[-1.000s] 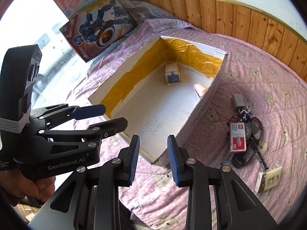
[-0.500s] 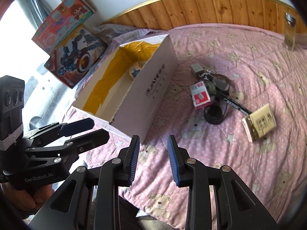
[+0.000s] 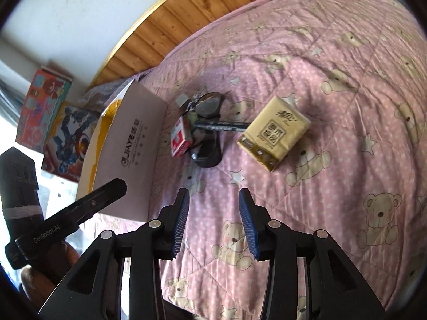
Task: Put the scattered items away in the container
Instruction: 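Grasp the red staples box with the left tool while the right tool grasps the tissue pack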
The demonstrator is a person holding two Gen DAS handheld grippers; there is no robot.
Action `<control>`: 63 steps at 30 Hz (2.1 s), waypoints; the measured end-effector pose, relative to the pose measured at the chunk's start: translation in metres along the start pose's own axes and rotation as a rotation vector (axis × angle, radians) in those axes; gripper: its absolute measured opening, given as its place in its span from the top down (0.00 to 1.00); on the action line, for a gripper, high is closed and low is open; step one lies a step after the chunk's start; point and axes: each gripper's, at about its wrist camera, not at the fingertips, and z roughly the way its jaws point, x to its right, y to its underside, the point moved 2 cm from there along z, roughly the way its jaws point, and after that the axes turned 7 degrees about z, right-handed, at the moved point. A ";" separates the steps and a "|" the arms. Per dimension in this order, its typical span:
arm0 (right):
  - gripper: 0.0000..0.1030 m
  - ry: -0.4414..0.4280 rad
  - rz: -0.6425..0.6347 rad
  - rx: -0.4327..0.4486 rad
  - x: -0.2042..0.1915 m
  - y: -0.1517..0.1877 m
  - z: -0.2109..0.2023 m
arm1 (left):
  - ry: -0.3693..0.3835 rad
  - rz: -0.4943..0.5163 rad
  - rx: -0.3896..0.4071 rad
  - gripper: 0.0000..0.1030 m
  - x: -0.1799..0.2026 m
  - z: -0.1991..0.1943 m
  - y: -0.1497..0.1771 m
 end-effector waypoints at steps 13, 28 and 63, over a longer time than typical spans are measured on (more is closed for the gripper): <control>0.43 -0.012 0.333 0.025 0.072 -0.053 0.037 | -0.060 -0.119 -0.041 0.31 -0.025 0.089 -0.049; 0.37 0.242 0.128 0.035 0.038 -0.077 0.087 | -0.007 -0.199 -0.047 0.26 -0.051 0.140 -0.053; 0.46 0.187 0.026 0.085 0.006 -0.004 0.013 | 0.085 -0.089 0.059 0.62 -0.015 0.027 0.009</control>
